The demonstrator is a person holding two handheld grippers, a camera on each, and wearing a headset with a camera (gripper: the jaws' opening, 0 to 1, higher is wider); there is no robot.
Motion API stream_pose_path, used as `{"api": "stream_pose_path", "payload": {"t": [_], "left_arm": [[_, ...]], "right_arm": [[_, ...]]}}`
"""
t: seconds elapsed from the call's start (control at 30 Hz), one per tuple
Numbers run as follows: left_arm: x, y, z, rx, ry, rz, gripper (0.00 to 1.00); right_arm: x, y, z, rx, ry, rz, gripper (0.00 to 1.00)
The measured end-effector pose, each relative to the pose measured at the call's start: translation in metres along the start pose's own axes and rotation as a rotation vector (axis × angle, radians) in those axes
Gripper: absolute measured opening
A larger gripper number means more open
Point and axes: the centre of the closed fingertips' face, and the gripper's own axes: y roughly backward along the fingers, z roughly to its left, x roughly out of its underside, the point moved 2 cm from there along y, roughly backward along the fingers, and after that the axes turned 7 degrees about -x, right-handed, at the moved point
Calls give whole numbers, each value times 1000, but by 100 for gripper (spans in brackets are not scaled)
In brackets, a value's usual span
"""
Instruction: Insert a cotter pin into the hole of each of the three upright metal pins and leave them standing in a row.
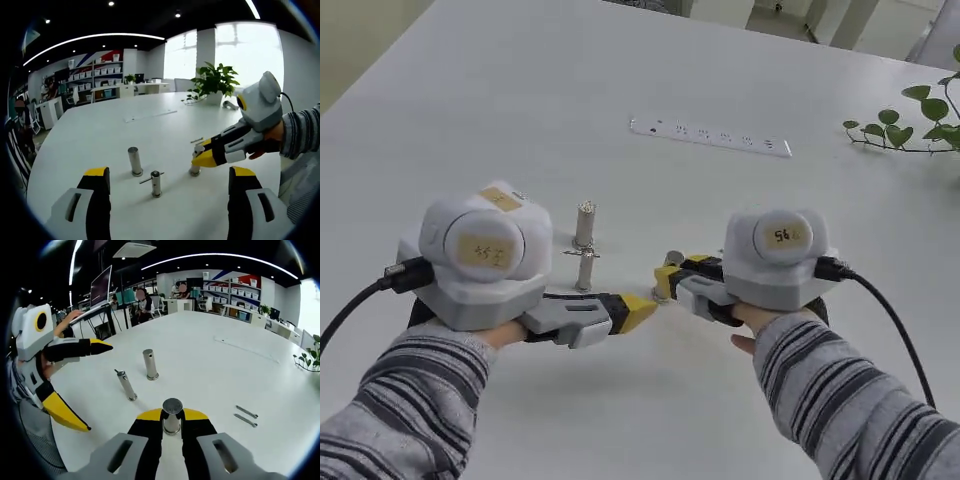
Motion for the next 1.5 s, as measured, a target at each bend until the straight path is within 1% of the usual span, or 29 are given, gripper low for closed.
{"api": "stream_pose_path", "payload": {"t": [0.07,0.23,0.3,0.4,0.57,0.63,0.7,0.8,0.87,1.0,1.07,1.13,1.17,1.23,1.3,1.37,1.43,1.47,1.5], "left_arm": [[-3,0,-1,2,-1,-11,98],[-1,0,-3,7,-6,2,98],[-1,-1,-4,10,-6,0,98],[-1,-2,-5,12,-7,3,98],[0,-2,-5,14,-10,7,98],[0,-3,-5,14,-11,8,98],[0,-3,-5,13,-11,8,98],[0,-3,-5,14,-12,9,97],[1,-4,-6,15,-13,11,97],[1,-4,-5,18,-17,13,97],[1,-4,-6,19,-19,12,98],[1,-5,-6,20,-17,12,98],[1,-5,-5,19,-15,12,98],[1,-5,-4,18,-15,13,98],[1,-6,-3,15,-13,12,98],[1,-6,-4,17,-11,11,98],[1,-6,-5,19,-11,13,98],[1,-6,-6,20,-11,15,98],[2,-6,-6,20,-11,18,98]], "right_arm": [[3,3,1,7,-1,1,8],[9,7,5,15,-5,6,8],[10,9,5,23,-8,4,8],[11,9,6,28,-14,-2,8],[13,11,8,55,-31,-15,9],[13,10,9,61,-25,-15,9],[13,11,9,79,-42,-15,9],[14,10,9,84,-38,-14,9],[14,10,8,80,-27,-11,9],[14,10,8,69,-45,-8,10],[14,11,8,70,-34,-1,14],[15,13,11,40,-47,3,21],[16,15,11,31,-37,8,23],[18,18,11,22,-13,19,24],[21,21,9,15,3,35,27],[24,25,5,4,0,34,28],[25,28,2,-2,7,44,29],[26,31,0,-18,24,52,29],[27,33,-2,-24,29,58,29]]}}
